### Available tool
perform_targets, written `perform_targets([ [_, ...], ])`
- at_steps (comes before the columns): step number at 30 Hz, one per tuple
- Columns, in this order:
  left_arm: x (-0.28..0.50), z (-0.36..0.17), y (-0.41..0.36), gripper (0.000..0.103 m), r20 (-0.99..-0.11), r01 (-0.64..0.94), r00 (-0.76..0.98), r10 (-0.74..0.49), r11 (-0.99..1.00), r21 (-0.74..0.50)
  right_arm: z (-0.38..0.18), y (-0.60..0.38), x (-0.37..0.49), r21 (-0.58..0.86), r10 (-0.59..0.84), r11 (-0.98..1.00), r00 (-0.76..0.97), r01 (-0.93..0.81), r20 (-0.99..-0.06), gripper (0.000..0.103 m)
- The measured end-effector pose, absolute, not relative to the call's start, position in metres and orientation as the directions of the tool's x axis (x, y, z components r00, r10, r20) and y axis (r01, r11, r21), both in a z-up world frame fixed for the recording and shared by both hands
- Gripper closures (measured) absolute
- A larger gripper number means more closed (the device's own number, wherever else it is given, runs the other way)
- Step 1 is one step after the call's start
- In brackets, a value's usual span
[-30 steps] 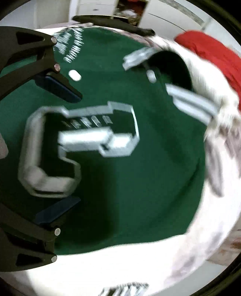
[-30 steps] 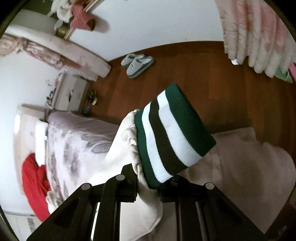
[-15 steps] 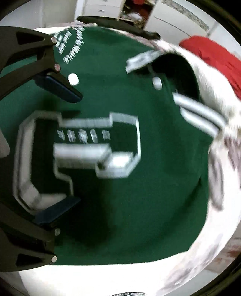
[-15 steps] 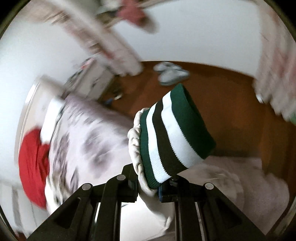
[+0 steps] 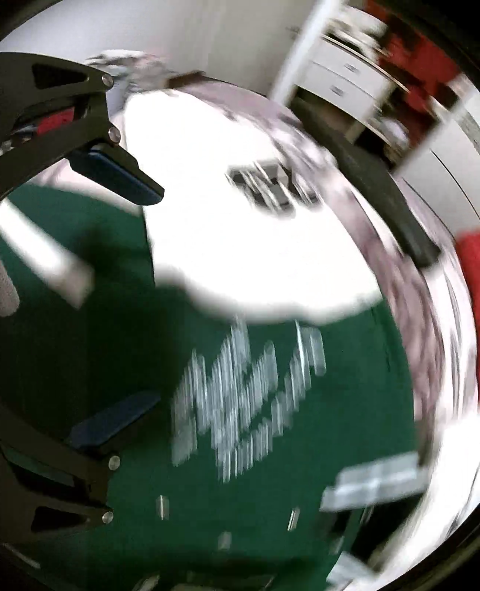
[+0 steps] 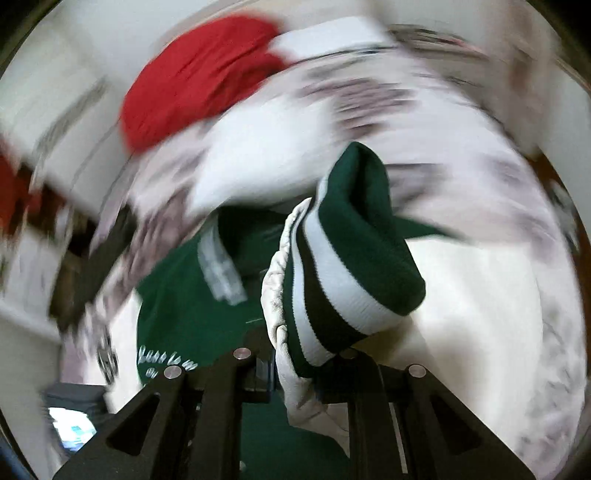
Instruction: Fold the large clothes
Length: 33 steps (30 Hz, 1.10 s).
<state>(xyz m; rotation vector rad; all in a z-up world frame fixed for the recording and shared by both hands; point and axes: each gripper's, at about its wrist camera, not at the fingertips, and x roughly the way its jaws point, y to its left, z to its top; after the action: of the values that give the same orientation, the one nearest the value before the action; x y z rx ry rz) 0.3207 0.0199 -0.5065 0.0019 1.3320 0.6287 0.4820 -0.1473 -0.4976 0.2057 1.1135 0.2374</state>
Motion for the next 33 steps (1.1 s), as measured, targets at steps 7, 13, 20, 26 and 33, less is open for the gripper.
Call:
perform_targets([
  [7, 0.274, -0.508, 0.101, 0.0, -0.889, -0.524, 0.011, 0.458, 0.76, 0.385, -0.578, 0.029, 0.475, 0.121, 0.212, 0.944, 0.283, -0.308, -0.935, 0.088],
  [13, 0.231, -0.51, 0.151, 0.0, -0.941, -0.617, -0.02, 0.339, 0.736, 0.279, -0.578, 0.048, 0.457, 0.345, 0.395, 0.887, 0.118, -0.307, -0.911, 0.053],
  [20, 0.168, -0.526, 0.207, 0.0, -0.998, -0.801, 0.062, -0.01, 0.596, -0.056, -0.561, -0.039, 0.418, 0.622, 0.618, 0.783, 0.082, 0.026, -0.782, 0.042],
  [26, 0.136, -0.583, 0.276, 0.003, -0.92, -0.907, 0.339, -0.194, 0.192, -0.375, -0.594, -0.022, 0.421, 0.615, 0.614, 0.777, 0.055, 0.134, -0.787, 0.042],
  [33, 0.111, -0.583, 0.326, 0.06, -0.912, -0.909, 0.409, -0.023, -0.092, -0.406, -0.585, 0.054, 0.461, 0.533, 0.529, 0.846, 0.088, 0.032, -0.844, 0.042],
])
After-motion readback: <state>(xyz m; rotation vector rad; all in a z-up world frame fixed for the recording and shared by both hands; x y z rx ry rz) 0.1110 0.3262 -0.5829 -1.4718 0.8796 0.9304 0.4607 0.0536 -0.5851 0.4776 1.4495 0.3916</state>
